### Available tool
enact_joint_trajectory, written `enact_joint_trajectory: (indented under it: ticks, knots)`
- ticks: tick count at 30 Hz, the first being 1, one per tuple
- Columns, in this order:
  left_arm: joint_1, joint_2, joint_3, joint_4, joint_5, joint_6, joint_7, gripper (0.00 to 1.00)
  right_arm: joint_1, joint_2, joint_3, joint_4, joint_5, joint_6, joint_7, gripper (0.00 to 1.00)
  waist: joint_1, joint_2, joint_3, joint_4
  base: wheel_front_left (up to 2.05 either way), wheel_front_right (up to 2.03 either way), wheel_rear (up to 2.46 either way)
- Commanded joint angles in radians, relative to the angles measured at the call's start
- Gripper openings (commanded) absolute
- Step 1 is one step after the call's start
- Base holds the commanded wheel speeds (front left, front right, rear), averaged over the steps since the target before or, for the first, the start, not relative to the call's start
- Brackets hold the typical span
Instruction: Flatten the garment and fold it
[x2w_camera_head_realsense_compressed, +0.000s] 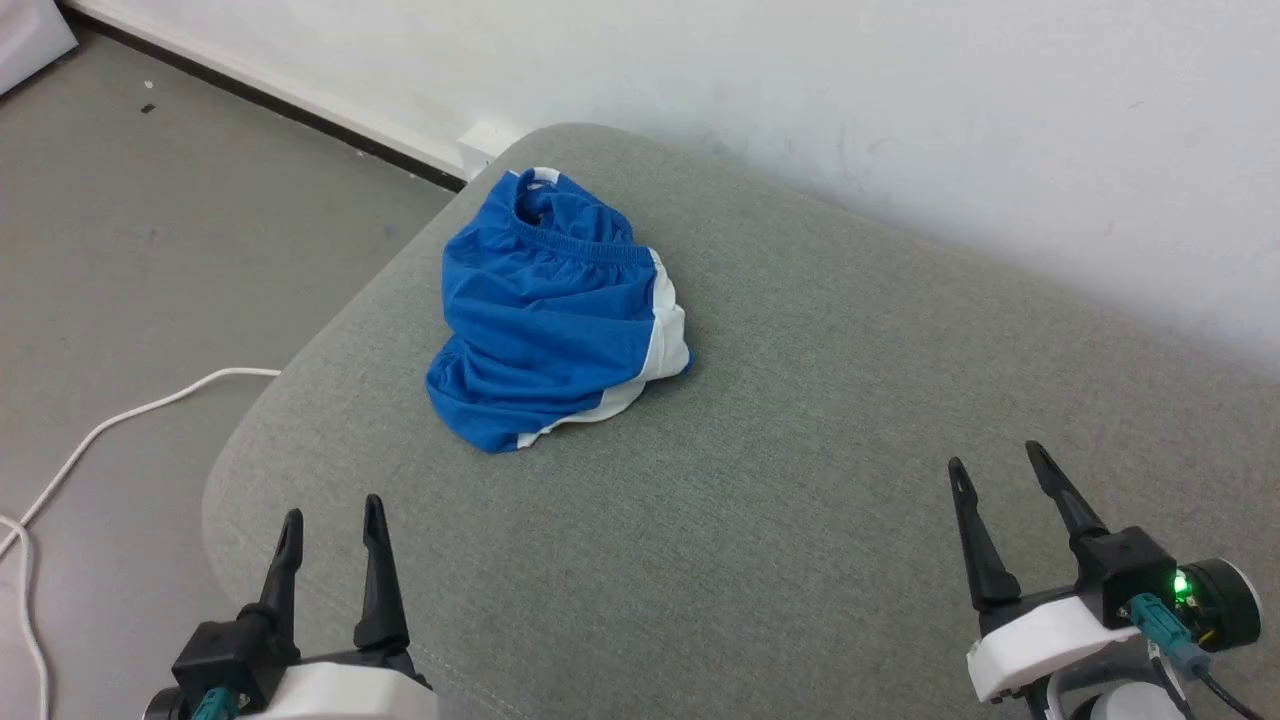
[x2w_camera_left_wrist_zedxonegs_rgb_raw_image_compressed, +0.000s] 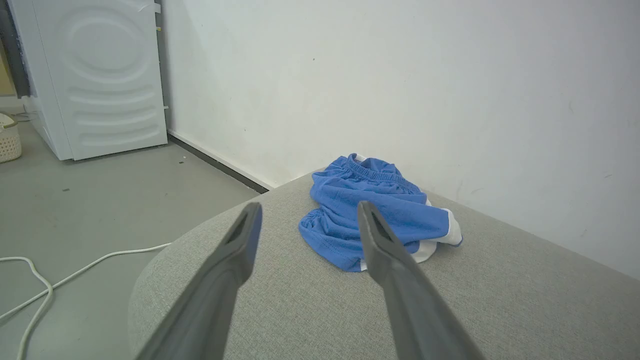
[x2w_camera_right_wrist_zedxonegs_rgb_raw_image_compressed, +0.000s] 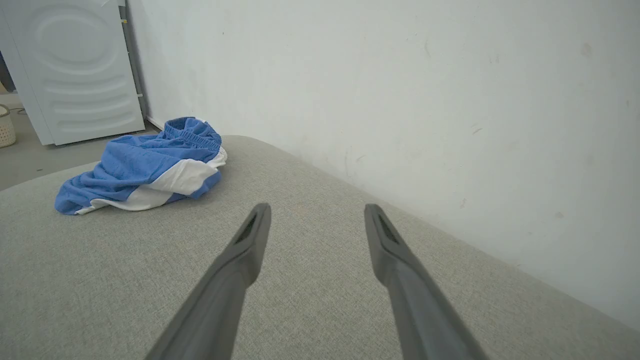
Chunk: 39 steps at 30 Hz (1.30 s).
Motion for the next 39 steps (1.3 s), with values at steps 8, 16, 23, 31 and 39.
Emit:
enact_joint_trajectory:
  ticks: [8,16,23,31,39]
  knots:
    - [0.021,-0.002,-0.001,0.005,-0.003,-0.013,-0.005,1.0,0.0,0.002,-0.003,-0.002,-0.005,-0.002,-0.006,1.0,0.0,-0.0001,-0.005,-0.01,0.0,0.0,0.0]
    - [-0.068,0.007,-0.037,-0.052,0.008,-0.053,-0.004,1.0,-0.009,0.002,-0.03,-0.024,-0.018,-0.002,-0.005,1.0,0.0,-0.0001,0.035,-0.032,0.0,0.0,0.0]
    - [-0.326,0.104,-0.089,-0.041,0.011,-0.132,0.205,1.0,-0.02,0.002,-0.082,-0.059,-0.049,-0.002,0.007,1.0,0.0,-0.0001,0.086,-0.052,0.0,0.0,0.0]
    - [-0.651,0.231,-0.113,0.135,-0.061,-0.174,0.448,1.0,-0.056,0.002,-0.082,-0.13,-0.083,-0.002,0.046,1.0,0.0,-0.0001,0.184,-0.126,0.0,0.0,0.0]
    - [-0.833,0.332,-0.193,0.342,-0.265,-0.184,0.675,1.0,-0.09,0.002,-0.086,-0.187,-0.109,-0.002,0.075,1.0,0.0,-0.0001,0.294,-0.222,0.0,0.0,0.0]
